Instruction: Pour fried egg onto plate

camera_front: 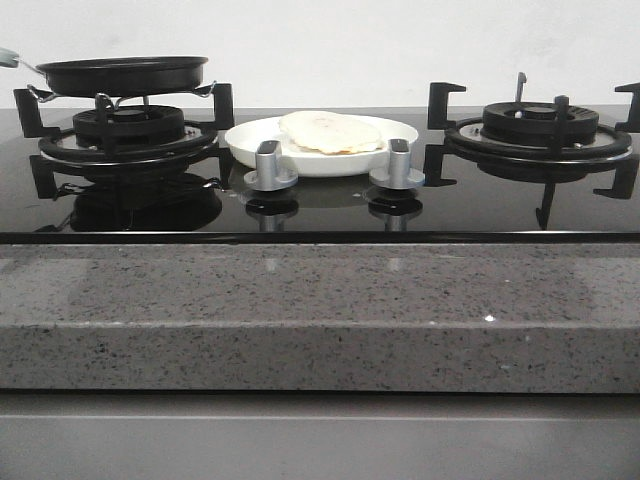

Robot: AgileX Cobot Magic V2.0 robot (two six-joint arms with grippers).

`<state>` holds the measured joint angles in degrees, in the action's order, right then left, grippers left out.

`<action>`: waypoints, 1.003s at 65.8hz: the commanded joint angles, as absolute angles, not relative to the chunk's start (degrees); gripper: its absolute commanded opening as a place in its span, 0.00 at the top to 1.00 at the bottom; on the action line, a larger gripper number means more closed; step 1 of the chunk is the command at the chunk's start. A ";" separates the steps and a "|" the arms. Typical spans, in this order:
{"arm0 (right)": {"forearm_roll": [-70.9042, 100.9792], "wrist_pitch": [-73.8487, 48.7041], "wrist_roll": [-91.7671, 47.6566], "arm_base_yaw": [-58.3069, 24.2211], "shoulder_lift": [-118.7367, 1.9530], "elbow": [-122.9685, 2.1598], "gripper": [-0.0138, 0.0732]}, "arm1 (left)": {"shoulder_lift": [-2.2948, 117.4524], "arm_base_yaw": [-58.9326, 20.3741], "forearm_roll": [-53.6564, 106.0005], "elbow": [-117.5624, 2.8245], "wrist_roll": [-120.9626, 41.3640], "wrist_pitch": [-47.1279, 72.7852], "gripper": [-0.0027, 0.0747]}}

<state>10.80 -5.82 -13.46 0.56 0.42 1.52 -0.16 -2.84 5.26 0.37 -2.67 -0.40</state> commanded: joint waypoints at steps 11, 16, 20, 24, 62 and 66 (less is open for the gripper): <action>10.67 0.47 -13.99 -1.02 1.78 1.10 0.92 | -0.96 -2.58 5.65 0.57 -2.67 -5.14 0.99; 10.67 0.47 -13.99 -0.71 1.73 1.10 0.92 | -0.96 -2.58 5.65 0.57 -2.67 -5.14 0.99; 10.67 0.31 -13.99 -0.71 1.66 1.10 0.92 | -0.96 -2.58 5.65 0.57 -2.67 -5.14 0.99; 10.67 0.31 -13.99 -0.71 1.66 1.10 0.92 | -0.96 -2.58 5.65 0.57 -2.67 -5.14 0.99; -0.96 4.12 3.76 -0.85 1.73 1.10 0.92 | -0.96 -2.58 5.65 0.57 -2.67 -5.14 0.99; -0.96 3.27 3.76 -0.85 1.73 1.10 0.92 | -0.96 -2.58 5.65 0.57 -2.67 -5.14 0.99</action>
